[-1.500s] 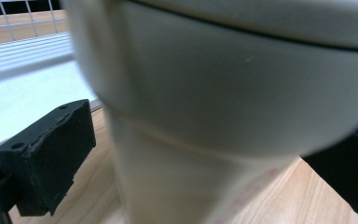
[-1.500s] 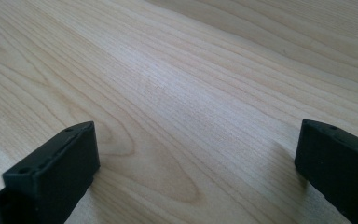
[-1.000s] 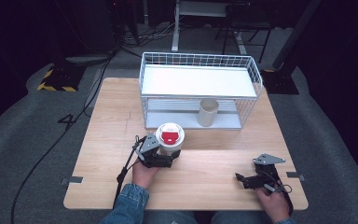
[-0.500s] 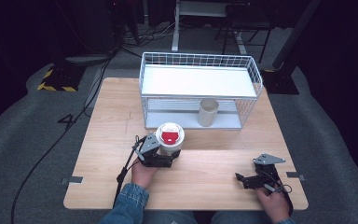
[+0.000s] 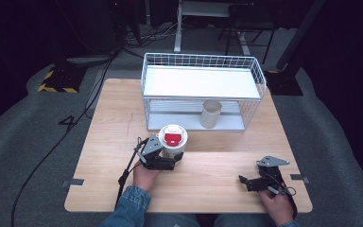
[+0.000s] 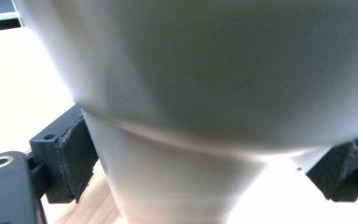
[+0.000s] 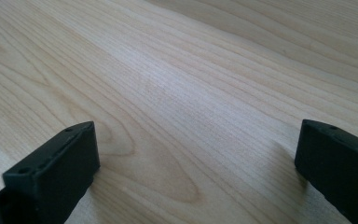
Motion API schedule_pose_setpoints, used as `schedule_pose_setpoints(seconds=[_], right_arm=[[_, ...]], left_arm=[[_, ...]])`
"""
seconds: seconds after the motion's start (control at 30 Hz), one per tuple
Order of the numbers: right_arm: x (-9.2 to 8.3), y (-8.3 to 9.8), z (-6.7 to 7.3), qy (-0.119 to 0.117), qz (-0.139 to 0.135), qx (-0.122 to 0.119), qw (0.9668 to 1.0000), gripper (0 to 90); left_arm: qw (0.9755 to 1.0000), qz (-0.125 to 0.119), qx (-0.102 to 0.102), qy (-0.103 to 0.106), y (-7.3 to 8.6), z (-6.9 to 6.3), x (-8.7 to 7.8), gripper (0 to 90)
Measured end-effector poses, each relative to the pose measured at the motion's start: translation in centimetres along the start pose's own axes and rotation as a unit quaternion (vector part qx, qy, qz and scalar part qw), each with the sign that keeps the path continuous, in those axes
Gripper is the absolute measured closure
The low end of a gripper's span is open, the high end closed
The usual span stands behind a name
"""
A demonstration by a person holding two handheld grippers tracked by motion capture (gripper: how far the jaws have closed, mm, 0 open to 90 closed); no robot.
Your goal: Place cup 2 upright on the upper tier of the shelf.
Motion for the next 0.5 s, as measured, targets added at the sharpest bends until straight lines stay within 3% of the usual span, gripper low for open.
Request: schedule_pose_setpoints(seconds=[0.13, 0.33, 0.5], right_arm=[[0.0, 0.0, 0.0, 0.0, 0.0, 0.0, 1.0, 0.0], [0.0, 0.0, 0.0, 0.0, 0.0, 0.0, 1.0, 0.0], [0.0, 0.0, 0.0, 0.0, 0.0, 0.0, 1.0, 0.0]], left_arm=[[1.0, -0.001, -0.003, -0.001, -0.6, -0.2, -0.4, 10.4], [0.9997, -0.003, -0.024, 0.0, -1.6, -0.3, -1.2, 10.4], [0.9998, -0.007, -0.02, -0.004, -2.8, -0.3, -2.1, 10.4]])
Point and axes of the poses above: each handheld gripper's, and its own axes: x roughly forward along the jaws, y roughly out of its underside, z roughly to its left, the point moved 10 cm from there along x, roughly forward along the jaws, and after that the axes turned 2 degrees about x, right-handed, at the moved point
